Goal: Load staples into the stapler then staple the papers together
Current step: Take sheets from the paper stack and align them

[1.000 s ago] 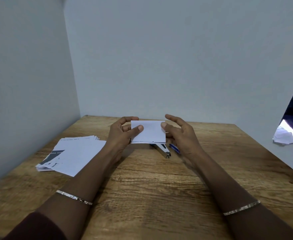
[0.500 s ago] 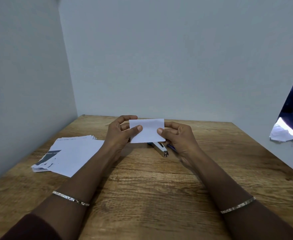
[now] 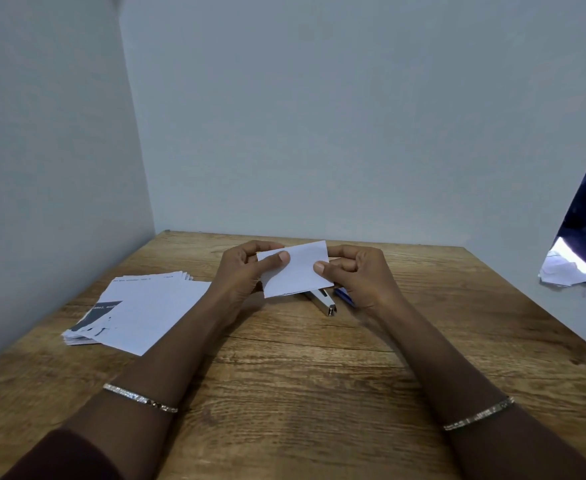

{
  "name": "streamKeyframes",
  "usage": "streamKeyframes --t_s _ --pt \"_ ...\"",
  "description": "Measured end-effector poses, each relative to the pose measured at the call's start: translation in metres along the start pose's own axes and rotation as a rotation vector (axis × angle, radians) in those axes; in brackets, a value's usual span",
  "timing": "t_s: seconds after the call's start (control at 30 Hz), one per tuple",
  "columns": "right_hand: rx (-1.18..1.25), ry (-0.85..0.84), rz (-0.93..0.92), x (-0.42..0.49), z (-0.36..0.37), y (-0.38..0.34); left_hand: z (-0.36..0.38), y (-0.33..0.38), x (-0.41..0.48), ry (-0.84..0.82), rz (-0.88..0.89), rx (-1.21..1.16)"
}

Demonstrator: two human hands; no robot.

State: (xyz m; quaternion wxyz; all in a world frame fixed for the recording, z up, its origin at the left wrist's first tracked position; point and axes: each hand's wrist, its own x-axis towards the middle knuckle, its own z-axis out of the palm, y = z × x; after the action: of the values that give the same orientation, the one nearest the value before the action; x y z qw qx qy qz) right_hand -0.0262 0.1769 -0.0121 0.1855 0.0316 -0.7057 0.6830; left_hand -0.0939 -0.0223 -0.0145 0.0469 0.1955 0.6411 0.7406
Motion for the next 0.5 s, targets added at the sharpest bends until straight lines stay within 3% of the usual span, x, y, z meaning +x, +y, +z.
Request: streamKeyframes --t_s 0.2,0.5 --pt "-0.082 -0.1 -0.011 -0.0057 -0.0011 -0.0099 0.0016 0.0065 -0.005 -0.13 0.031 0.16" --pt "-0.052 -0.219 0.02 -0.0072 -0.0008 -0.0094 0.0039 0.005 -0.0067 -0.169 0.025 0.12"
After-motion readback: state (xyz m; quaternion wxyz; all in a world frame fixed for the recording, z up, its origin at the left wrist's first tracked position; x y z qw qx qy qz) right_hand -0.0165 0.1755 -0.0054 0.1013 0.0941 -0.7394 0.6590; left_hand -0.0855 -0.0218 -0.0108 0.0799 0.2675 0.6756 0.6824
